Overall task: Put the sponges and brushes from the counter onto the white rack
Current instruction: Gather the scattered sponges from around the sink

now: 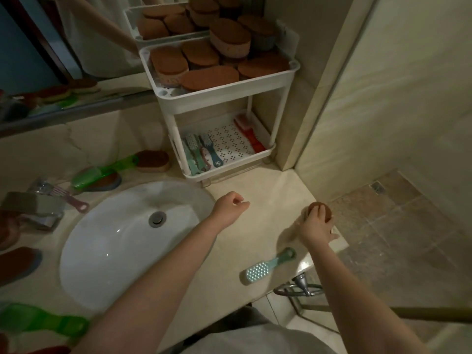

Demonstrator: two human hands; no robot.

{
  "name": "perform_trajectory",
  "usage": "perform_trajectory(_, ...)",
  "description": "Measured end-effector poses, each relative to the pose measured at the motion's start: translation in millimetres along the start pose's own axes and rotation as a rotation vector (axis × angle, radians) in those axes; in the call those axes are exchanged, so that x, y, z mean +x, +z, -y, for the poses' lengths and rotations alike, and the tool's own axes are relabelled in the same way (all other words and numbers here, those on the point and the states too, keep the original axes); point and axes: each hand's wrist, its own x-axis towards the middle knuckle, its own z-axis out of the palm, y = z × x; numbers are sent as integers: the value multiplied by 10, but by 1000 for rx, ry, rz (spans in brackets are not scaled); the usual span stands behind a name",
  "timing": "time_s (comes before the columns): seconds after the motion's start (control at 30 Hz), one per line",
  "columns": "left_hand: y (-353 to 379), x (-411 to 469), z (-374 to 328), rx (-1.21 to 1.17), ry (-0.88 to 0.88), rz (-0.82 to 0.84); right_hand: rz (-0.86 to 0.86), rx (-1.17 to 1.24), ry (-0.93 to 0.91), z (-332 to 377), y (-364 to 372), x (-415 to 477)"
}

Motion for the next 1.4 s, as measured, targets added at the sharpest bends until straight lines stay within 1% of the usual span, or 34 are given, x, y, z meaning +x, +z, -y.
perform_trajectory(0.17,64,11,-26,-21,2,31,-57,-26,-125,-49,50,-5)
perform_trajectory(0.27,67,2,-50,-62,-22,59,-51,85,-219,30,26,-35)
perform_trajectory(0.33,40,-11,-93,-140,-75,98,-42,228,-366,168,-17,-101)
perform_trajectory(0.43,-8,-44,-191,-298,-213,175,-17,379,-602,458,-78,-302)
perform_trajectory(0.5,-35,-38,-204,-376,-287,204,-12,420,-688,607,-82,-432)
perform_trajectory(0.57,-45,-15,-157,-448,-325,211,-20,426,-750,679,-73,-529)
perform_trajectory(0.63,-43,-13,-99,-499,-351,193,4,403,-798,689,-68,-583)
perform_trajectory(0.7,-20,-14,-31,-495,-349,152,75,398,-801,658,-65,-611)
perform_trajectory(0.8,-16,-35,48,-515,-362,62,196,407,-693,522,-50,-598)
perform_trajectory(0.83,-28,-29,83,-520,-368,42,235,359,-656,452,-35,-573)
perform_trajectory(0.87,-41,-18,121,-514,-368,30,273,255,-641,375,-19,-541)
perform_trajectory(0.97,-75,-17,183,-513,-377,33,378,-169,-655,171,62,-468)
perform_trajectory(1.03,-78,-29,204,-521,-387,37,415,-318,-653,92,146,-460)
perform_trajectory(1.1,-71,-52,205,-527,-391,51,387,-395,-681,57,218,-478)
perform_trajectory(1.23,-61,-81,185,-538,-402,73,290,-453,-731,25,292,-478)
perform_trajectory(1.4,-77,-101,169,-553,-367,78,283,-443,-688,6,340,-422)
